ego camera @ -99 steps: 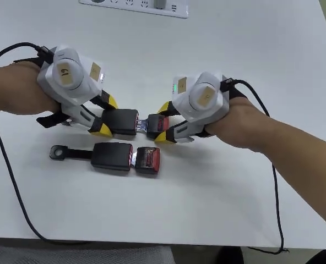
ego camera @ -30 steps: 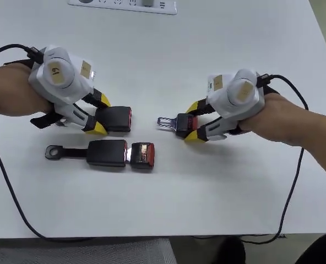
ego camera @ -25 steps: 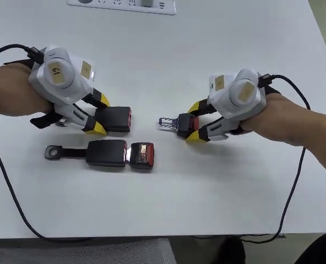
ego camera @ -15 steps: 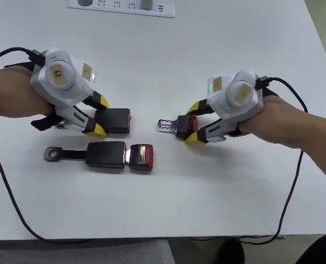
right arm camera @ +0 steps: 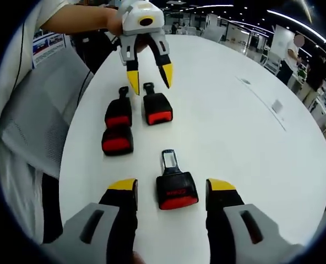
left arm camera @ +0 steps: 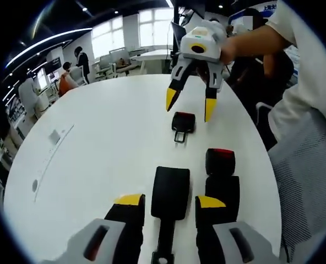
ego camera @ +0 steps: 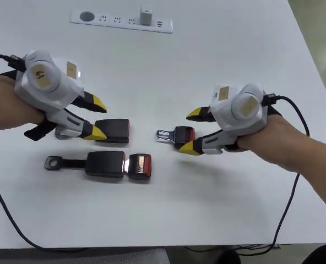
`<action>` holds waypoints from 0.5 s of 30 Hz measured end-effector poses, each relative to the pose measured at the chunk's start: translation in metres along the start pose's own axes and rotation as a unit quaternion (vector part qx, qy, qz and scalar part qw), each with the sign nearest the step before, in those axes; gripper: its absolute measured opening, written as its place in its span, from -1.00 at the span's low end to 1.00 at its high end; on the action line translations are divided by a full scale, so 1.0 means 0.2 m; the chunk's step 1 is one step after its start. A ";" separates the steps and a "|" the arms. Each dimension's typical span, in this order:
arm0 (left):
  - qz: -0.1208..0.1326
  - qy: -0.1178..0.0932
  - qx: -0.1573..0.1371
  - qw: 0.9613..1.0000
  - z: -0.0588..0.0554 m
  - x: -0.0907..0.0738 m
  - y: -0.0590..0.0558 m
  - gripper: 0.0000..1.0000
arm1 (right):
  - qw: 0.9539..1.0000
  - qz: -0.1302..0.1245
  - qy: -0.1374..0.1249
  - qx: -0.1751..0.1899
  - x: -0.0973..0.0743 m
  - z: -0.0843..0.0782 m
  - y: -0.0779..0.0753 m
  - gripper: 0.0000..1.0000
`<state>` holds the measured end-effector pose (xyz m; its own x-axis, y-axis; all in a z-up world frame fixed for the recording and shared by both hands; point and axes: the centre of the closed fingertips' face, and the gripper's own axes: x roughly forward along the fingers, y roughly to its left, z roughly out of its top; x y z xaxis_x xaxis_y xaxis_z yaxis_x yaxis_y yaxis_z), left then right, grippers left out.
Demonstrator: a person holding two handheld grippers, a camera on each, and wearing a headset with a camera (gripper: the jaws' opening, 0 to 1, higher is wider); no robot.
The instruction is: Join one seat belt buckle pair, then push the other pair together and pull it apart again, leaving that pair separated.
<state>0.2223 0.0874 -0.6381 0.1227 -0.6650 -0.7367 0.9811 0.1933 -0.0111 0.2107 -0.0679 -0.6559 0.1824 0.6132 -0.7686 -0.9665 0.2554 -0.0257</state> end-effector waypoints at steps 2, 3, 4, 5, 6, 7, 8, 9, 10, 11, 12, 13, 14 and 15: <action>0.009 -0.007 -0.007 1.000 -0.02 -0.03 -0.02 -0.22 | 1.000 -0.007 -0.007 0.009 -0.01 0.01 0.03 0.02; 0.014 -0.010 -0.012 1.000 -0.02 -0.05 -0.03 -0.21 | 1.000 -0.008 -0.009 0.012 -0.01 0.01 0.04 0.04; 0.023 -0.013 -0.018 0.999 -0.05 -0.07 -0.03 -0.19 | 1.000 -0.010 -0.011 0.014 -0.02 0.02 0.06 0.06; 0.025 -0.016 -0.021 0.999 -0.06 -0.09 -0.04 -0.18 | 1.000 -0.014 -0.012 0.015 -0.03 0.03 0.08 0.09; 0.034 -0.022 -0.025 0.999 -0.06 -0.12 -0.06 -0.17 | 0.999 -0.019 -0.017 0.022 -0.04 0.04 0.09 0.10; 0.044 -0.026 -0.032 0.998 -0.07 -0.14 -0.06 -0.15 | 0.999 -0.022 -0.022 0.029 -0.05 0.04 0.10 0.10; 0.050 -0.030 -0.040 0.997 -0.09 -0.16 -0.07 -0.12 | 0.999 -0.023 -0.024 0.032 -0.06 0.04 0.11 0.10; 0.055 -0.032 -0.045 0.997 -0.09 -0.19 -0.08 -0.08 | 0.998 -0.031 -0.027 0.042 -0.08 0.04 0.12 0.11; 0.064 -0.037 -0.049 0.996 -0.10 -0.21 -0.10 -0.05 | 0.998 -0.037 -0.030 0.048 -0.09 0.05 0.12 0.13; 0.067 -0.039 -0.050 0.996 -0.11 -0.22 -0.10 -0.02 | 0.997 -0.041 -0.033 0.053 -0.10 0.05 0.12 0.15; 0.076 -0.041 -0.059 0.995 -0.12 -0.25 -0.12 0.02 | 0.997 -0.040 -0.034 0.059 -0.12 0.04 0.14 0.16; 0.079 -0.043 -0.064 0.994 -0.13 -0.27 -0.13 0.05 | 0.996 -0.043 -0.036 0.063 -0.12 0.04 0.15 0.17; 0.087 -0.043 -0.073 0.993 -0.16 -0.28 -0.14 0.08 | 0.995 -0.051 -0.038 0.072 -0.13 0.04 0.16 0.20; 0.096 -0.045 -0.079 0.991 -0.18 -0.30 -0.15 0.11 | 0.995 -0.053 -0.039 0.075 -0.14 0.03 0.17 0.24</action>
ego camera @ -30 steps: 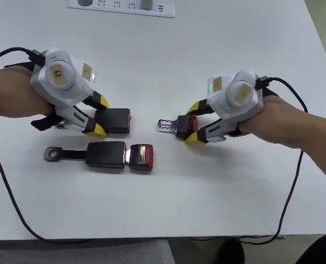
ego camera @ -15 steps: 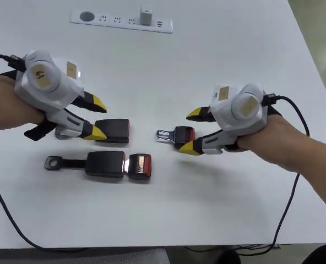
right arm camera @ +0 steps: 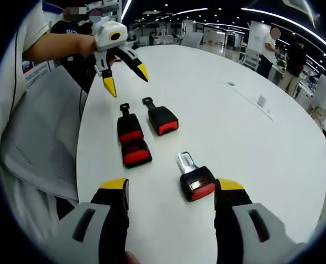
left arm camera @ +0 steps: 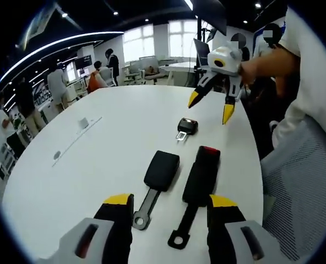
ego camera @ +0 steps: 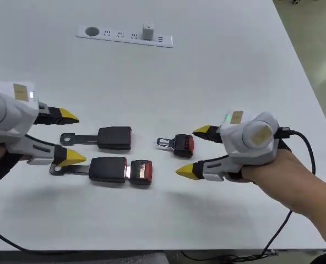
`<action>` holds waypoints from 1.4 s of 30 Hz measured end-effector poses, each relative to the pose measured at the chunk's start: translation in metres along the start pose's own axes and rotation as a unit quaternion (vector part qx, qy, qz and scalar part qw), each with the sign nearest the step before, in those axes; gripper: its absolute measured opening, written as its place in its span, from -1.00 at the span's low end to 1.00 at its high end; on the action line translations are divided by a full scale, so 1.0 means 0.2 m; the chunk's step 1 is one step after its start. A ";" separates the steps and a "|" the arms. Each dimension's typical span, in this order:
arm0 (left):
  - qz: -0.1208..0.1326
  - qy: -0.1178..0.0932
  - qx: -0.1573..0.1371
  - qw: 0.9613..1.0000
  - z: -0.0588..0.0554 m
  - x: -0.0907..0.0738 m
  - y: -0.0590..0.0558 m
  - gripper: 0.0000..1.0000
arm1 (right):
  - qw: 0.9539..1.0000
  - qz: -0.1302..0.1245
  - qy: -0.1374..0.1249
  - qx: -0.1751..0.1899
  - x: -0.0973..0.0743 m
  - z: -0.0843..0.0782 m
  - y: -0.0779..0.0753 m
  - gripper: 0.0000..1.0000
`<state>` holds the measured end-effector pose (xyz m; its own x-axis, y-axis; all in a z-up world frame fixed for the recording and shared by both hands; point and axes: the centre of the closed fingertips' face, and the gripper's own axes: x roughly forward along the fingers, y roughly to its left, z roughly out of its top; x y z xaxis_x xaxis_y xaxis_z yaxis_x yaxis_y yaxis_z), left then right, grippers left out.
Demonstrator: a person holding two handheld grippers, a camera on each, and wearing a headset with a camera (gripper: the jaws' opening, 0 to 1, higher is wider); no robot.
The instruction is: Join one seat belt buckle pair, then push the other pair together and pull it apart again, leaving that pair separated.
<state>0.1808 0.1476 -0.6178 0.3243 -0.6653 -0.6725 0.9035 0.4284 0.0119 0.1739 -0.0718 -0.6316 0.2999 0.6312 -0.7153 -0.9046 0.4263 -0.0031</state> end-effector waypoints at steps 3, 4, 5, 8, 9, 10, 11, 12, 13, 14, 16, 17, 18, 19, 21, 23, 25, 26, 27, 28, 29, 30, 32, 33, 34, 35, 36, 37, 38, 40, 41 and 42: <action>0.018 -0.008 -0.019 1.000 -0.04 -0.06 -0.02 0.20 | 1.000 -0.010 -0.002 0.013 -0.03 -0.01 0.02 0.31; 0.021 -0.008 -0.023 0.999 -0.05 -0.08 -0.03 0.24 | 1.000 -0.011 -0.002 0.017 -0.04 -0.01 0.03 0.35; 0.024 -0.009 -0.028 0.999 -0.07 -0.10 -0.04 0.28 | 1.000 -0.015 -0.003 0.019 -0.04 -0.02 0.03 0.37; 0.029 -0.007 -0.043 0.999 -0.11 -0.14 -0.07 0.40 | 0.999 -0.026 -0.009 0.032 -0.07 -0.02 0.05 0.45; 0.032 -0.008 -0.049 0.998 -0.13 -0.15 -0.07 0.42 | 0.999 -0.028 -0.011 0.033 -0.07 -0.02 0.05 0.48; 0.033 -0.009 -0.050 0.998 -0.12 -0.16 -0.09 0.43 | 0.999 -0.034 -0.013 0.039 -0.08 -0.03 0.05 0.52; 0.033 -0.010 -0.054 0.998 -0.13 -0.16 -0.09 0.46 | 0.998 -0.036 -0.016 0.044 -0.08 -0.03 0.06 0.55; 0.036 -0.008 -0.058 0.998 -0.14 -0.17 -0.10 0.48 | 0.998 -0.036 -0.017 0.047 -0.08 -0.04 0.06 0.58; 0.042 -0.006 -0.060 0.997 -0.17 -0.19 -0.09 0.49 | 0.998 -0.038 -0.019 0.050 -0.10 -0.03 0.08 0.60; 0.045 -0.007 -0.064 0.997 -0.17 -0.20 -0.09 0.51 | 0.998 -0.040 -0.020 0.051 -0.12 -0.02 0.10 0.62; 0.052 -0.008 -0.075 0.996 -0.18 -0.22 -0.08 0.57 | 0.997 -0.044 -0.025 0.060 -0.12 -0.05 0.09 0.66; 0.055 -0.010 -0.078 0.995 -0.19 -0.23 -0.08 0.59 | 0.997 -0.046 -0.027 0.061 -0.13 -0.05 0.10 0.68; 0.058 -0.012 -0.084 0.995 -0.19 -0.24 -0.09 0.63 | 0.996 -0.051 -0.030 0.065 -0.15 -0.05 0.11 0.72; 0.061 -0.012 -0.089 0.994 -0.19 -0.25 -0.09 0.65 | 0.996 -0.052 -0.032 0.069 -0.15 -0.05 0.11 0.74; 0.068 -0.012 -0.094 0.993 -0.22 -0.27 -0.08 0.69 | 0.995 -0.056 -0.037 0.076 -0.17 -0.06 0.12 0.78; 0.075 -0.014 -0.104 0.992 -0.24 -0.29 -0.09 0.73 | 0.994 -0.059 -0.040 0.077 -0.18 -0.06 0.13 0.83; 0.083 -0.018 -0.115 0.990 -0.25 -0.30 -0.08 0.78 | 0.993 -0.067 -0.047 0.080 -0.18 -0.06 0.12 0.92; 0.087 -0.018 -0.118 0.989 -0.26 -0.31 -0.09 0.82 | 0.993 -0.068 -0.048 0.082 -0.18 -0.06 0.12 0.97; 0.090 -0.017 -0.120 0.988 -0.27 -0.31 -0.09 0.85 | 0.993 -0.069 -0.049 0.085 -0.18 -0.06 0.13 0.99; 0.095 -0.018 -0.125 0.987 -0.26 -0.31 -0.10 0.89 | 0.992 -0.073 -0.050 0.085 -0.19 -0.06 0.13 0.99; 0.096 -0.019 -0.128 0.987 -0.27 -0.32 -0.10 0.94 | 0.992 -0.073 -0.051 0.087 -0.19 -0.06 0.13 0.99; 0.097 -0.020 -0.131 0.986 -0.28 -0.33 -0.11 0.97 | 0.992 -0.072 -0.053 0.089 -0.19 -0.05 0.14 0.99; 0.100 -0.019 -0.134 0.986 -0.30 -0.34 -0.11 1.00 | 0.991 -0.074 -0.058 0.095 -0.19 -0.05 0.14 0.99; 0.101 -0.019 -0.135 0.986 -0.31 -0.34 -0.11 1.00 | 0.991 -0.072 -0.058 0.095 -0.19 -0.05 0.15 0.99; 0.103 -0.019 -0.136 0.985 -0.31 -0.34 -0.11 1.00 | 0.991 -0.074 -0.057 0.094 -0.18 -0.06 0.15 0.99; 0.104 -0.021 -0.140 0.984 -0.31 -0.35 -0.10 1.00 | 0.991 -0.076 -0.058 0.094 -0.19 -0.06 0.15 0.99; 0.106 -0.022 -0.143 0.984 -0.31 -0.35 -0.10 1.00 | 0.991 -0.075 -0.060 0.096 -0.19 -0.06 0.16 0.99; 0.109 -0.023 -0.146 0.983 -0.31 -0.36 -0.10 1.00 | 0.991 -0.073 -0.060 0.099 -0.19 -0.06 0.16 0.99; 0.110 -0.024 -0.147 0.983 -0.32 -0.36 -0.10 1.00 | 0.990 -0.073 -0.061 0.100 -0.19 -0.06 0.17 0.99; 0.112 -0.026 -0.153 0.982 -0.32 -0.37 -0.10 1.00 | 0.991 -0.073 -0.062 0.098 -0.19 -0.06 0.19 0.99; 0.113 -0.027 -0.153 0.981 -0.32 -0.37 -0.10 1.00 | 0.990 -0.073 -0.063 0.098 -0.19 -0.05 0.19 0.99; 0.113 -0.028 -0.153 0.981 -0.31 -0.37 -0.10 1.00 | 0.990 -0.074 -0.064 0.098 -0.19 -0.06 0.20 0.99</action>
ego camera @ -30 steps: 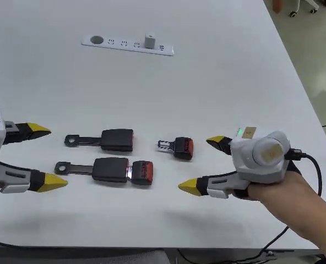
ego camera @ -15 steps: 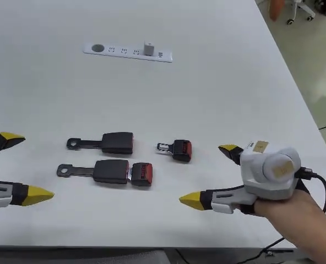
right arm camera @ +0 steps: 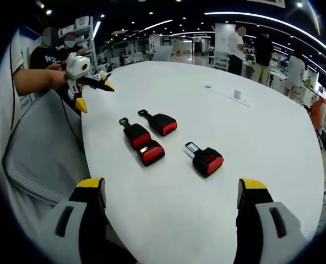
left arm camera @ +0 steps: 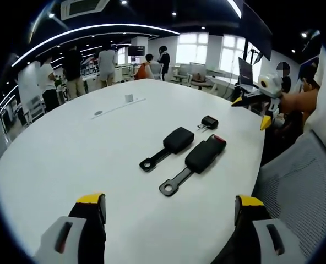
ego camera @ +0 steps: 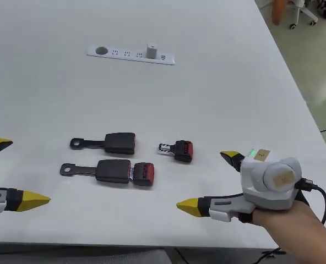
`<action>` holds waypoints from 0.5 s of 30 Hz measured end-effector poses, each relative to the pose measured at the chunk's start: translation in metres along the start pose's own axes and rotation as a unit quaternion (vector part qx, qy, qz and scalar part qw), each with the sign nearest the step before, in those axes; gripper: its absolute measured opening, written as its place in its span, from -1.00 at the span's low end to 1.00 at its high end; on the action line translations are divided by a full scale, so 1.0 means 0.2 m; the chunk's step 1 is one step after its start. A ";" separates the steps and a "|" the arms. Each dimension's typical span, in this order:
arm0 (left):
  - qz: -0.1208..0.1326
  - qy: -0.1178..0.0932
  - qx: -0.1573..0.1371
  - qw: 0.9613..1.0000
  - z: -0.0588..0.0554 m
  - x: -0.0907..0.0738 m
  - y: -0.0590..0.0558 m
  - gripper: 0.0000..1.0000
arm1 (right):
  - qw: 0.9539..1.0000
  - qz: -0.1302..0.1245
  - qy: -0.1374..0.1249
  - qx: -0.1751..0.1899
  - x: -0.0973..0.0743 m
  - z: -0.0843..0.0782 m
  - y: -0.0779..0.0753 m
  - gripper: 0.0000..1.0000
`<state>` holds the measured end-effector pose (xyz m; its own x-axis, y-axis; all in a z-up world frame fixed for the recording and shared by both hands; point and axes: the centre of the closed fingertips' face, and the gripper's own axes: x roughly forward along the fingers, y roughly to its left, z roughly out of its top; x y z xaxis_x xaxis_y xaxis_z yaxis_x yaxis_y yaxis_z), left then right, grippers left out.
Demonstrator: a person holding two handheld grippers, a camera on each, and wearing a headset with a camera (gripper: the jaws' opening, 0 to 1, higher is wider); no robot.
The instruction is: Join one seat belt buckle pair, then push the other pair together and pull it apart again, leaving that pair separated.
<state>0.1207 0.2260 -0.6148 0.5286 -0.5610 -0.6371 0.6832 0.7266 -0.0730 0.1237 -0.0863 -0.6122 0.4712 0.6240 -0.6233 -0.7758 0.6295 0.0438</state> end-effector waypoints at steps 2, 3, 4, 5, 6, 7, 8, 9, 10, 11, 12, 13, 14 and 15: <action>0.002 0.000 0.000 1.000 0.00 0.00 0.00 1.00 | 1.000 -0.001 -0.001 0.000 0.00 -0.01 -0.01 0.99; 0.003 -0.001 -0.001 1.000 0.00 0.00 0.00 1.00 | 1.000 -0.001 -0.001 0.001 0.00 -0.01 -0.01 0.99; 0.001 -0.003 -0.003 1.000 0.01 0.00 0.00 1.00 | 1.000 -0.005 -0.003 -0.001 -0.01 0.00 -0.01 0.99; 0.000 -0.003 -0.004 1.000 0.01 0.00 -0.01 0.99 | 1.000 -0.008 -0.007 -0.005 -0.01 0.01 -0.02 0.99; 0.000 -0.003 -0.005 1.000 0.01 0.00 -0.02 0.99 | 1.000 -0.010 -0.010 -0.010 -0.02 0.02 -0.02 0.99; 0.001 -0.002 -0.005 1.000 0.01 0.00 -0.02 0.98 | 1.000 -0.009 -0.009 -0.009 -0.02 0.01 -0.02 0.99; 0.001 -0.001 -0.007 1.000 0.01 0.00 -0.03 0.98 | 1.000 -0.009 -0.008 -0.009 -0.02 0.01 -0.02 0.99; 0.001 -0.003 -0.009 1.000 0.02 0.00 -0.03 0.98 | 1.000 -0.011 -0.007 -0.012 -0.02 0.00 -0.03 0.99; 0.001 -0.005 -0.008 1.000 0.02 -0.01 -0.03 0.98 | 1.000 -0.012 -0.006 -0.016 -0.02 0.00 -0.03 0.99; 0.001 -0.006 -0.008 1.000 0.02 -0.01 -0.04 0.98 | 1.000 -0.010 -0.006 -0.018 -0.02 0.00 -0.03 0.99; 0.001 -0.005 -0.009 1.000 0.01 -0.01 -0.03 0.98 | 1.000 -0.011 -0.006 -0.018 -0.02 0.00 -0.03 0.99; 0.000 -0.005 -0.008 1.000 0.01 -0.01 -0.04 0.98 | 1.000 -0.011 -0.007 -0.018 -0.02 0.00 -0.03 0.99; 0.001 -0.006 -0.006 1.000 0.01 -0.01 -0.04 0.98 | 1.000 -0.011 -0.007 -0.018 -0.02 0.01 -0.03 0.99; 0.001 -0.007 -0.006 1.000 0.01 -0.02 -0.04 0.98 | 1.000 -0.010 -0.007 -0.018 -0.02 0.00 -0.03 0.99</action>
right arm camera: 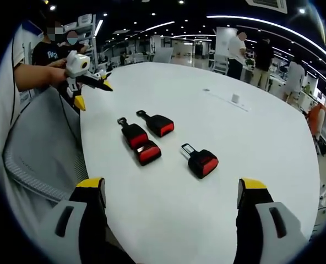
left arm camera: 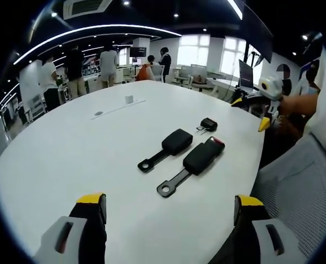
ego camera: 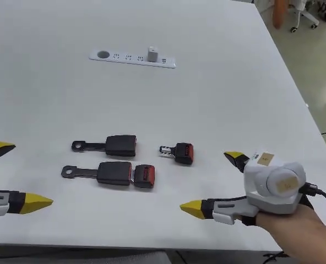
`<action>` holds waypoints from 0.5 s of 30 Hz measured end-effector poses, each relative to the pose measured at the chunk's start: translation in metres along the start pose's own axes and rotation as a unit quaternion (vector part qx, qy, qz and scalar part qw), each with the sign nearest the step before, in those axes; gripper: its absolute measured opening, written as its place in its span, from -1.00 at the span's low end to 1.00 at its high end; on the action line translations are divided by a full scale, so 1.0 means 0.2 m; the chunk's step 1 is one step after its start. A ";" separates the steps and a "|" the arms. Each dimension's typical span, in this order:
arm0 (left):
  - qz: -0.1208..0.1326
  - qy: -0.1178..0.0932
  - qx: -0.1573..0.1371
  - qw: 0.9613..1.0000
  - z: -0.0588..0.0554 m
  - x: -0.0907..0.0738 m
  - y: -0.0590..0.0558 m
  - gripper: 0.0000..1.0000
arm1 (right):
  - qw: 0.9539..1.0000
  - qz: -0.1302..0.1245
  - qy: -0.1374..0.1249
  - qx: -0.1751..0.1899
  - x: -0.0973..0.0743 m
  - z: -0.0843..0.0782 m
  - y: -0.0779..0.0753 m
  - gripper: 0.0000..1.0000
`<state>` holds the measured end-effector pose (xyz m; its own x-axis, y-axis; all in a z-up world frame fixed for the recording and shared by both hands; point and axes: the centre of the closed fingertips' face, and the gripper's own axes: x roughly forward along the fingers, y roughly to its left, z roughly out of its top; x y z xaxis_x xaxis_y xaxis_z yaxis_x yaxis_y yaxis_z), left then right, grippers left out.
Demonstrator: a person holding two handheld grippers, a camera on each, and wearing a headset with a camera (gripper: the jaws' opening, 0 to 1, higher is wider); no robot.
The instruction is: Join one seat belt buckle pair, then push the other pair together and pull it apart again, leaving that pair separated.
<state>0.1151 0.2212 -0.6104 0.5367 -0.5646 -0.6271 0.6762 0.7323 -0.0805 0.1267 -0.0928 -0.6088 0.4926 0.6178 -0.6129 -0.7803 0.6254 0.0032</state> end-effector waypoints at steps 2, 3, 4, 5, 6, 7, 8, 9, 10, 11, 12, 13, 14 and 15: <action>0.000 -0.002 0.000 1.000 0.01 0.00 -0.01 0.98 | 1.000 0.001 0.000 -0.002 0.00 0.00 0.00 0.99; 0.000 -0.004 0.000 1.000 0.00 0.00 -0.01 0.98 | 1.000 0.002 0.001 -0.002 0.00 0.00 0.01 0.99; 0.000 -0.004 -0.001 1.000 0.00 0.00 -0.01 0.99 | 1.000 0.003 0.001 -0.003 0.00 0.00 0.00 0.99; -0.001 -0.006 -0.001 1.000 0.00 0.00 -0.01 0.99 | 1.000 0.004 0.000 -0.004 0.01 0.00 0.00 0.99; -0.001 -0.006 0.000 1.000 0.00 0.00 -0.01 1.00 | 1.000 0.004 0.000 -0.004 0.00 0.00 0.01 0.99; 0.000 -0.007 0.001 1.000 0.01 0.00 -0.02 1.00 | 1.000 0.005 0.001 -0.004 0.01 0.01 0.01 0.99; -0.001 -0.007 0.001 1.000 0.02 0.00 -0.02 1.00 | 1.000 0.006 0.000 -0.004 0.01 0.01 0.01 0.99; -0.002 -0.007 0.001 1.000 0.02 0.00 -0.02 1.00 | 1.000 0.006 0.000 -0.005 0.01 0.01 0.01 0.99; -0.002 -0.007 0.002 1.000 0.02 0.00 -0.03 1.00 | 1.000 0.006 0.000 -0.005 0.01 0.01 0.01 0.99; -0.002 -0.007 0.003 1.000 0.03 0.00 -0.03 1.00 | 1.000 0.005 -0.001 -0.006 0.02 0.01 0.00 0.99; -0.002 -0.007 0.003 1.000 0.03 0.00 -0.03 1.00 | 1.000 0.005 -0.001 -0.006 0.02 0.01 0.00 0.99; -0.004 -0.008 0.003 1.000 0.01 0.00 -0.03 1.00 | 1.000 0.006 -0.001 -0.005 0.02 0.01 0.01 0.99; -0.005 -0.009 0.005 1.000 0.01 0.00 -0.03 1.00 | 1.000 0.006 -0.001 -0.005 0.02 0.01 0.01 0.99; -0.006 -0.009 0.006 1.000 0.01 0.01 -0.03 1.00 | 1.000 0.006 0.000 -0.004 0.01 0.01 0.01 0.99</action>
<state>0.1128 0.2155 -0.6090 0.5376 -0.5799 -0.6122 0.6884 0.7211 -0.0786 0.1276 -0.0890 -0.6089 0.4832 0.6255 -0.6125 -0.7895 0.6137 0.0038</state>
